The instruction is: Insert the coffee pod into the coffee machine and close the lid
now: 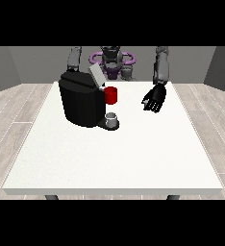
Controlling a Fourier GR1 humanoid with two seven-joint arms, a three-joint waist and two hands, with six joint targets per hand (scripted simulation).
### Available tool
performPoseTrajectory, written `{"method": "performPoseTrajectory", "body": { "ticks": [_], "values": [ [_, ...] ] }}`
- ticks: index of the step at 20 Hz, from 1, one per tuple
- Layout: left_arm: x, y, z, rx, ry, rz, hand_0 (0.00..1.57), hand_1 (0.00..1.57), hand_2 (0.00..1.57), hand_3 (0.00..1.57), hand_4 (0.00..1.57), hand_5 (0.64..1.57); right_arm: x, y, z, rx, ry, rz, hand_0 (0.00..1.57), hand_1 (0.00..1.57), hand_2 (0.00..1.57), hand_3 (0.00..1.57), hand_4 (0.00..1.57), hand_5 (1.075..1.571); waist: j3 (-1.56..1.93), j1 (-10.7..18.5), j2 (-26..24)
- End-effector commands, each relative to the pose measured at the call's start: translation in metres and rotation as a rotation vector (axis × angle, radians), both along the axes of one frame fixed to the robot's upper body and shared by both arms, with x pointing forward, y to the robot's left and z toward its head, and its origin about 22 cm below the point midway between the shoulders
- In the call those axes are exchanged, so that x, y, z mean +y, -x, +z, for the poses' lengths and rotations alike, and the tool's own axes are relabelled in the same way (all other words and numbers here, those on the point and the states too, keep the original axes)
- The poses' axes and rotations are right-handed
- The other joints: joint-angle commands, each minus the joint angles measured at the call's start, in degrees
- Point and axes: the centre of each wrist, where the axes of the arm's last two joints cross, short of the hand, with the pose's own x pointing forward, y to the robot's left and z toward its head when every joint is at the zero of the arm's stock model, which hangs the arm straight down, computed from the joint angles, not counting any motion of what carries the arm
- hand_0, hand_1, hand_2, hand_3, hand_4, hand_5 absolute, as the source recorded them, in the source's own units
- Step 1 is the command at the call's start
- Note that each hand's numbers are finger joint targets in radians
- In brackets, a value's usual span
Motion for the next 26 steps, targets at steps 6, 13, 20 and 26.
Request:
{"method": "performPoseTrajectory", "body": {
  "ticks": [6, 13, 20, 26],
  "values": [
    [0.009, -0.001, -0.016, 0.113, -0.069, -0.026, 0.87, 0.87, 1.02, 0.92, 0.41, 1.571, -0.006, 0.008, -0.023, 0.083, -0.001, -0.015, 0.00, 0.00, 0.00, 0.00, 0.00, 1.571, -0.05, 0.42, -3.02],
    [-0.023, -0.021, 0.004, 0.019, 0.051, -0.105, 1.37, 1.37, 1.37, 1.30, 0.48, 1.571, -0.015, -0.006, -0.026, 0.105, 0.051, -0.119, 0.00, 0.00, 0.00, 0.00, 0.00, 1.571, -0.06, 2.60, -4.21],
    [-0.037, -0.033, 0.020, 0.108, 0.135, -0.143, 1.41, 1.41, 1.40, 1.31, 0.51, 1.571, -0.032, 0.003, -0.051, 0.173, 0.071, -0.106, 0.00, 0.00, 0.00, 0.00, 0.00, 1.571, -0.04, 2.27, -7.90],
    [-0.080, -0.049, 0.063, 0.114, 0.113, -0.260, 1.42, 1.42, 1.40, 1.34, 0.56, 1.571, -0.022, 0.014, -0.083, 0.211, 0.083, -0.152, 0.00, 0.00, 0.00, 0.00, 0.00, 1.571, -0.01, 4.56, -10.79]
  ]
}}
